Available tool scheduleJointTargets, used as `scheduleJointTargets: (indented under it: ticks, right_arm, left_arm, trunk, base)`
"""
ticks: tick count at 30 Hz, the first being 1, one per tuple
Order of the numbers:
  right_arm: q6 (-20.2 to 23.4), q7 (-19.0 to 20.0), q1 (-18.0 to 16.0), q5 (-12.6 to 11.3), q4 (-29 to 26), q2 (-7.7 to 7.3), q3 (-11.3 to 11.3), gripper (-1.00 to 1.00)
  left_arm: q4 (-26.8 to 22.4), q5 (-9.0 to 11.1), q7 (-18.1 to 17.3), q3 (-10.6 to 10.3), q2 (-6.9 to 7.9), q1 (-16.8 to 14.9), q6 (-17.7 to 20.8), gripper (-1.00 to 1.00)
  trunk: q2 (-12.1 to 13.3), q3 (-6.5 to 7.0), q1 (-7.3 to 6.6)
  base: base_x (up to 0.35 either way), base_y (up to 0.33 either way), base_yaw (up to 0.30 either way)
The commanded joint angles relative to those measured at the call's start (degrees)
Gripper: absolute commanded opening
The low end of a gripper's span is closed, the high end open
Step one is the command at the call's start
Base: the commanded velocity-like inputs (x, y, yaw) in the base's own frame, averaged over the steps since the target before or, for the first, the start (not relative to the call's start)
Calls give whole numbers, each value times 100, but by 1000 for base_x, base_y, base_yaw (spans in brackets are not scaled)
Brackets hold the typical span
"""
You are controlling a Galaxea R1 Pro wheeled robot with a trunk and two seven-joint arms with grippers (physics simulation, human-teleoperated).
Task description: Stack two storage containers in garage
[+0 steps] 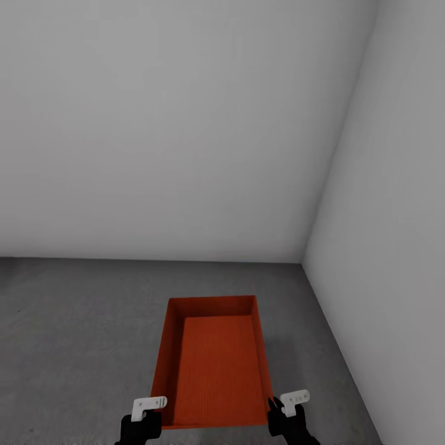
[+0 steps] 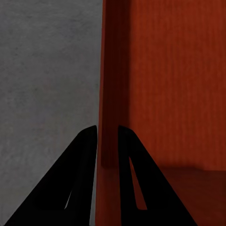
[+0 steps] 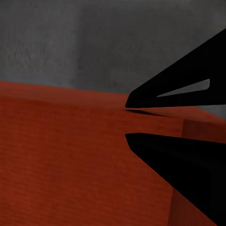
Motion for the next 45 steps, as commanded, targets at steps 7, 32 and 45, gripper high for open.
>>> scheduleJointTargets:
  ticks: [7,32,45]
  right_arm:
    - [-13,25,-1,-33,20,3,439,-100]
    - [-13,26,-1,-40,23,3,439,-100]
    - [-14,29,-1,-37,21,3,439,-100]
  left_arm:
    - [-10,19,27,-139,-149,-6,-14,-100]
    - [-10,19,27,-139,-149,-6,-14,-100]
    - [-10,19,27,-139,-149,-6,-14,-100]
  trunk:
    - [-293,-201,156]
    - [-1296,-879,705]
    - [-1817,-1232,991]
  base:
    - [0,0,0]
    - [0,0,0]
    - [0,0,-2]
